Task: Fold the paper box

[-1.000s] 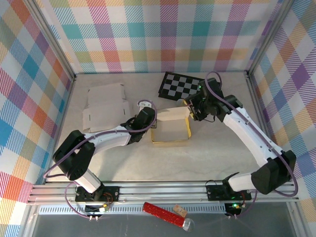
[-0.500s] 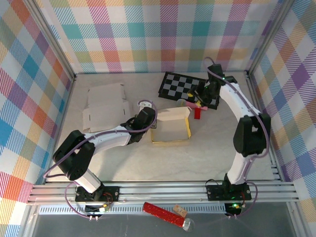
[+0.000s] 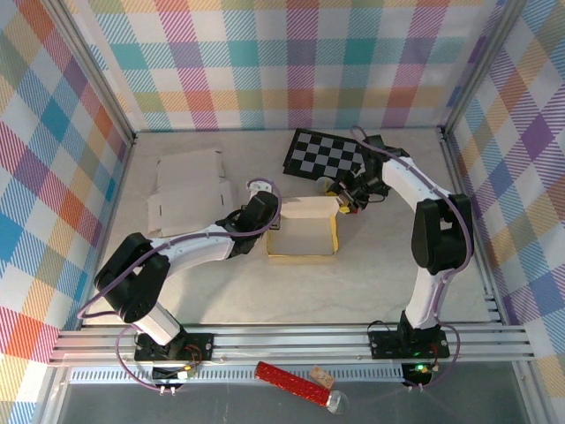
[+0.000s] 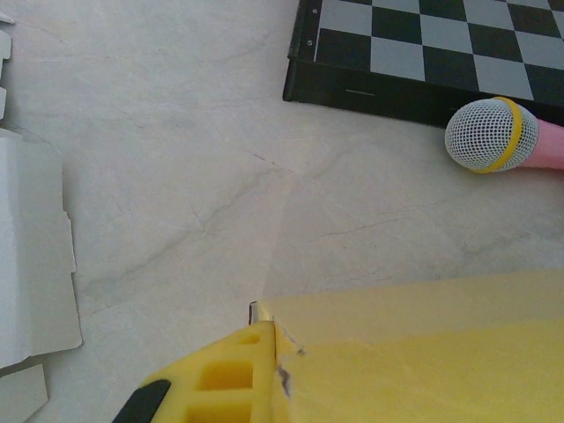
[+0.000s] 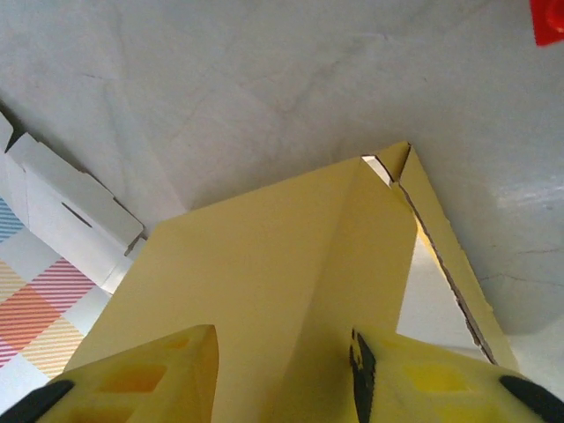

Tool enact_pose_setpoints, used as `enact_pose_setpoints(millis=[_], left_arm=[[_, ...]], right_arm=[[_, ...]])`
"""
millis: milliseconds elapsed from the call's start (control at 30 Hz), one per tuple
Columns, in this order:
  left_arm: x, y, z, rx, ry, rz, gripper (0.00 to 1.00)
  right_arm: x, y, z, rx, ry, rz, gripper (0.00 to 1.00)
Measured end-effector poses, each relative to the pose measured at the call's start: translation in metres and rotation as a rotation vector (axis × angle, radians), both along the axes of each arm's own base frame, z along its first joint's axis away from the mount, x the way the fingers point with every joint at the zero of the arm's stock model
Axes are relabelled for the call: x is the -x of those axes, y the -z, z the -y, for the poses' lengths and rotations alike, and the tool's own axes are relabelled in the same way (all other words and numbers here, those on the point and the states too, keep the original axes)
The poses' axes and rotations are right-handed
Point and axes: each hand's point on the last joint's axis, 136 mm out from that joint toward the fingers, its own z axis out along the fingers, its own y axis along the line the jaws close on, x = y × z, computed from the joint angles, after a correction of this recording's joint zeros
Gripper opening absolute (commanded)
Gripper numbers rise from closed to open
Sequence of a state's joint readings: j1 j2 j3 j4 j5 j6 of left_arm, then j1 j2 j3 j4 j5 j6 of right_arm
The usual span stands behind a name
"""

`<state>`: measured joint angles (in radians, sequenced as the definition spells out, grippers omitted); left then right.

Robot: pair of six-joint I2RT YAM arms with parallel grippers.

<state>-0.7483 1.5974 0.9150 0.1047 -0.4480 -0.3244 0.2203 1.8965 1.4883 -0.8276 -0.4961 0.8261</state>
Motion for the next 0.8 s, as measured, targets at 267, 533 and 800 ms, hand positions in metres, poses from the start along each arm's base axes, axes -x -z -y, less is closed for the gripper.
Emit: enact_pose_setpoints(millis=[267,533,800], left_arm=[[0.001,0.0,0.002,0.002,0.003,-0.001,0.0],[0.004,0.001,0.001,0.011,-0.009,-0.002,0.0],[0.017,0.002,0.001,0.068,-0.008,-0.028,0.04]], right_arm=[[0.008,-0.003,-0.004,-0.028,0.015,0.001,0.34],[0.017,0.006,-0.007,-0.025,0.002,-0.008,0.31],[0.031,0.004,-0.007,-0.014,-0.026,0.055,0.26]])
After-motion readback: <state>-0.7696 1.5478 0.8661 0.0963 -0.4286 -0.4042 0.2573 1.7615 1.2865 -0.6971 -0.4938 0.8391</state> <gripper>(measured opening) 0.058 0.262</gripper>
